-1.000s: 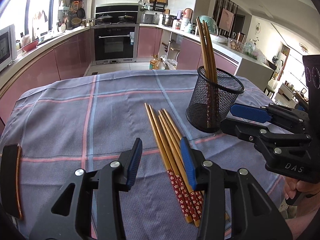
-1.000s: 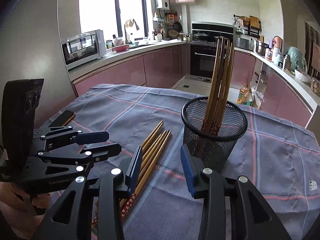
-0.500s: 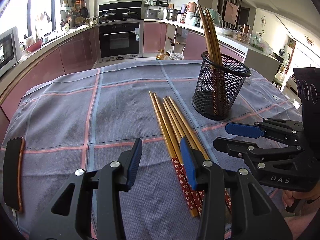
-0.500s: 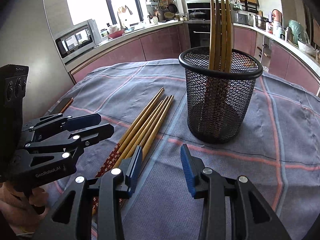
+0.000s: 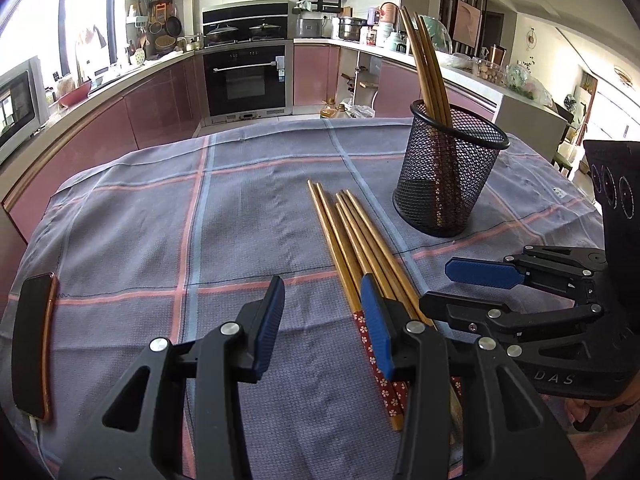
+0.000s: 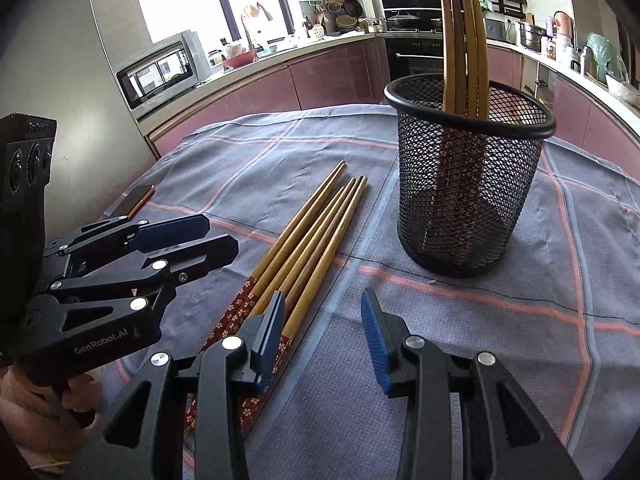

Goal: Organize utensils
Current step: 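Withdraw the right gripper from the holder toward the remaining chopsticks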

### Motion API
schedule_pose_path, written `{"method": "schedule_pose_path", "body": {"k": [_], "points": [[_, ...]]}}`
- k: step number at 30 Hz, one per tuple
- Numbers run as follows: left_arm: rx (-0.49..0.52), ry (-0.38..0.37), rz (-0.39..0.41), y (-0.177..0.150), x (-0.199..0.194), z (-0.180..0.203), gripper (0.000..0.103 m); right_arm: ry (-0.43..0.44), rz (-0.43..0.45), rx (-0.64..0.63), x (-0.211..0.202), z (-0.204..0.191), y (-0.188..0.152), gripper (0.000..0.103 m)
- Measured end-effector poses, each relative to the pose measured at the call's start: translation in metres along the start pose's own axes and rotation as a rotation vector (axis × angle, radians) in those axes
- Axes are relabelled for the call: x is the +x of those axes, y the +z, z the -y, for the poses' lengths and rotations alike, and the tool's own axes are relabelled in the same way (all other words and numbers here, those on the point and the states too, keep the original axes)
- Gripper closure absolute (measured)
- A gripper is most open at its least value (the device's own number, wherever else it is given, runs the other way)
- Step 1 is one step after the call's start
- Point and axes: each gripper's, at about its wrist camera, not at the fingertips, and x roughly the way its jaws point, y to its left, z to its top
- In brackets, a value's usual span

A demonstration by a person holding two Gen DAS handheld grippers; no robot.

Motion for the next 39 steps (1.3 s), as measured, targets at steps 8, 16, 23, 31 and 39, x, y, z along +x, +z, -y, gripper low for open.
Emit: {"method": "schedule_pose_path", "body": {"k": [8,16,23,31,39], "points": [[0.002,0.009,-0.009,-0.002,0.003,-0.001,0.064,-0.007,-0.016,-0.012,0.005,-0.003,-0.001,0.066],[-0.005,0.024,-0.032,-0.004,0.009,-0.004,0.064,-0.019,-0.022,-0.006,0.005,-0.001,-0.001,0.066],[0.001,0.029,-0.031,-0.005,0.009,-0.004,0.064,-0.022,-0.023,-0.007,0.005,0.0,-0.001,0.066],[0.003,0.028,-0.033,-0.005,0.01,-0.004,0.064,-0.025,-0.023,-0.008,0.005,0.0,-0.002,0.066],[0.005,0.034,-0.061,-0.007,0.017,-0.006,0.064,-0.033,-0.026,-0.011,0.006,0.0,-0.001,0.066]]}}
